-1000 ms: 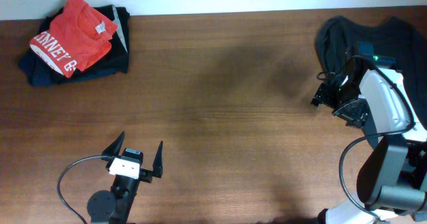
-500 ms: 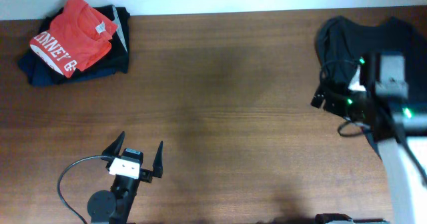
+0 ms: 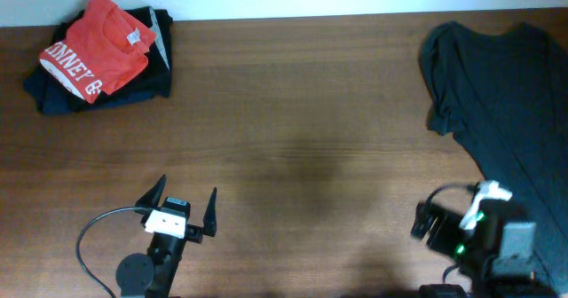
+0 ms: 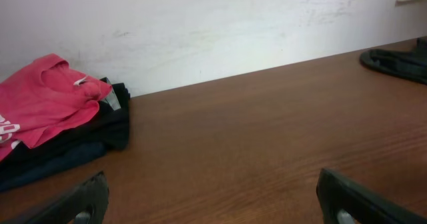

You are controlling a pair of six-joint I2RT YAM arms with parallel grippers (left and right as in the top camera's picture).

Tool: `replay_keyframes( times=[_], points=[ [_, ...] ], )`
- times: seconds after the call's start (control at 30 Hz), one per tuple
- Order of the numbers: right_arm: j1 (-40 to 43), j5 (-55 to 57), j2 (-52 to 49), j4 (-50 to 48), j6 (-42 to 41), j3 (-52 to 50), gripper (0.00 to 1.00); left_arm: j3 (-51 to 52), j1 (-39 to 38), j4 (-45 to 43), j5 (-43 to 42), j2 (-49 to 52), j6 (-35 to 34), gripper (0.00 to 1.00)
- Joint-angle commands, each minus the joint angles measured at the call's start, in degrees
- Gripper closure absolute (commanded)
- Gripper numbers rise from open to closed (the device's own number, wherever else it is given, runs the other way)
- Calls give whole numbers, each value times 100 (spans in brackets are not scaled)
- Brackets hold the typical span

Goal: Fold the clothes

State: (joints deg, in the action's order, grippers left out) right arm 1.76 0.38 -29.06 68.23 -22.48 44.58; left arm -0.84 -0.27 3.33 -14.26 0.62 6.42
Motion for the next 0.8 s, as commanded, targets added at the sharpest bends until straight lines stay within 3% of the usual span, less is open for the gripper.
replay_keyframes(
  times=[0.0,0.3,0.37,0.47,0.77],
  points=[
    [24,-247,935,-33,-341,-946,1,33,24,17,17,-33,-33,1],
    [0,-229,1786,-173,-352,-986,1,33,24,17,17,-33,-33,1],
    [-35,-304,1921,-844,-348,-1051,1,33,24,17,17,-33,-33,1],
    [-420,-730,2411,-2371,625,-1593,1,33,24,17,17,-33,-33,1],
    [-437,-761,2887,-4636,997,-3198,1,33,24,17,17,-33,-33,1]
  ],
)
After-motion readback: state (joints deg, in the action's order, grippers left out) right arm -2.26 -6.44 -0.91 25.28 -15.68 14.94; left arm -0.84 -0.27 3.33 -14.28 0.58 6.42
